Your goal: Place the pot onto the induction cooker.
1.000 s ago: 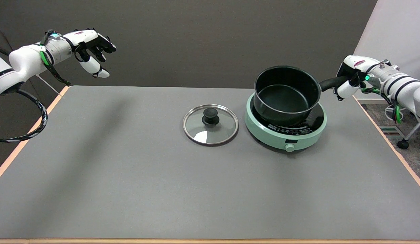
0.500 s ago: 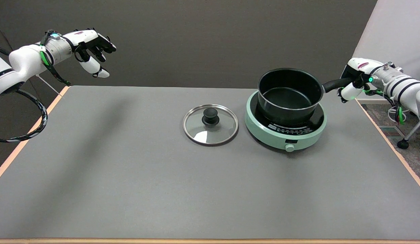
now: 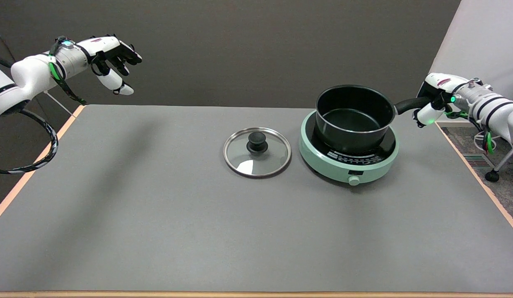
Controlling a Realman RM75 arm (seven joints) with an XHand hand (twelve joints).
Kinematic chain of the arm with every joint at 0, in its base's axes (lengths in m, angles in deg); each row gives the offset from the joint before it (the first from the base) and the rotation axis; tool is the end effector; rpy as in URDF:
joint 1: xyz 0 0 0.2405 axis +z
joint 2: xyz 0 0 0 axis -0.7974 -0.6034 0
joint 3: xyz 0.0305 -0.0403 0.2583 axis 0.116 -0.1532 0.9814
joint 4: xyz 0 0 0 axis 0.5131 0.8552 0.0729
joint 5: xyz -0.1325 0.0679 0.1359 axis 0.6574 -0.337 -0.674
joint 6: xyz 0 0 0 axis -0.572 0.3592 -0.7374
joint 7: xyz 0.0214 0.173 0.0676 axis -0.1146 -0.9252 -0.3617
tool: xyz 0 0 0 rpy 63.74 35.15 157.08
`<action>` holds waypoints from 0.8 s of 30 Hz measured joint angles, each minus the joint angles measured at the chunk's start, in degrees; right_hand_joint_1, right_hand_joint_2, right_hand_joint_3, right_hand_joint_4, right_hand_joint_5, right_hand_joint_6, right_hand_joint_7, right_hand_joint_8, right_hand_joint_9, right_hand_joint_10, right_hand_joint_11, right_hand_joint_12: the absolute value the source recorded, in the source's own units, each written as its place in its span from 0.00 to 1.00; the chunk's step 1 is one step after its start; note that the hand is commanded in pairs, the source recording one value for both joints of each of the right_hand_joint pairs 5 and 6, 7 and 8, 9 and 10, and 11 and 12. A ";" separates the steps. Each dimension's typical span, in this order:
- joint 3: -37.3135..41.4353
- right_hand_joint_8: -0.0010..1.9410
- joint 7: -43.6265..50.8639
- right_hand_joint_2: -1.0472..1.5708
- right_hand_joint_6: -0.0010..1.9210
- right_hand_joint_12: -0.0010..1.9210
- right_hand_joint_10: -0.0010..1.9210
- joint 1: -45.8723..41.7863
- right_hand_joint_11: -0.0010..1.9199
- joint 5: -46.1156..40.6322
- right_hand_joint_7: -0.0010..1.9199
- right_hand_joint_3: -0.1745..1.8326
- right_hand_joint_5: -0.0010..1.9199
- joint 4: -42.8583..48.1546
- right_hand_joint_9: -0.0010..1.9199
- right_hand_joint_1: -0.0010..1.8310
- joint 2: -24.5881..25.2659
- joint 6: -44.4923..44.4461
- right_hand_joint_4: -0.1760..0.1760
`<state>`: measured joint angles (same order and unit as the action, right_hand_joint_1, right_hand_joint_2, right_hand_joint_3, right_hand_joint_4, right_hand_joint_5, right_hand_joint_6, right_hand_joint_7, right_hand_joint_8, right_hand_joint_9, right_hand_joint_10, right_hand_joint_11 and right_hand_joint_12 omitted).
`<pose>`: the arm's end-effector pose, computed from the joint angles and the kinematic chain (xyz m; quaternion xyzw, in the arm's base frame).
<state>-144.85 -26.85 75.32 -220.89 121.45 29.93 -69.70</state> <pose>-0.1664 -0.3888 0.6141 0.5469 -0.0989 -0.0169 0.8312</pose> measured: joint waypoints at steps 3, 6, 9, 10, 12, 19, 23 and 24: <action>-0.06 0.80 0.00 0.59 0.80 0.80 0.80 -0.02 0.80 -0.03 0.80 1.00 0.80 -0.14 0.80 0.65 0.12 0.00 0.14; -0.11 0.80 0.00 0.59 0.80 0.80 0.80 -0.03 0.80 -0.05 0.80 1.00 0.80 -0.28 0.80 0.65 0.23 0.00 0.14; -0.14 0.80 0.00 0.59 0.80 0.80 0.80 -0.03 0.81 -0.07 0.81 1.00 0.81 -0.43 0.81 0.65 0.31 0.00 0.15; -0.15 0.80 0.00 0.59 0.80 0.80 0.80 -0.03 0.81 -0.08 0.81 1.00 0.81 -0.50 0.81 0.65 0.33 0.00 0.15; -0.16 0.80 0.00 0.59 0.80 0.80 0.80 -0.03 0.81 -0.10 0.81 1.00 0.81 -0.60 0.81 0.65 0.37 0.00 0.15; -0.18 0.80 0.00 0.60 0.81 0.81 0.81 0.07 0.81 -0.11 0.81 1.00 0.81 -1.39 0.81 0.65 0.75 0.13 0.15; -0.19 0.78 0.00 0.66 0.79 0.79 0.79 0.21 0.79 -0.01 0.79 0.99 0.79 -1.86 0.79 0.63 1.06 0.54 0.17; -0.20 0.75 0.00 0.68 0.76 0.76 0.76 0.26 0.76 0.01 0.76 0.95 0.76 -1.98 0.76 0.62 1.13 0.62 0.20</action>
<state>-145.04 -26.85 75.58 -220.88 119.47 31.06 -69.08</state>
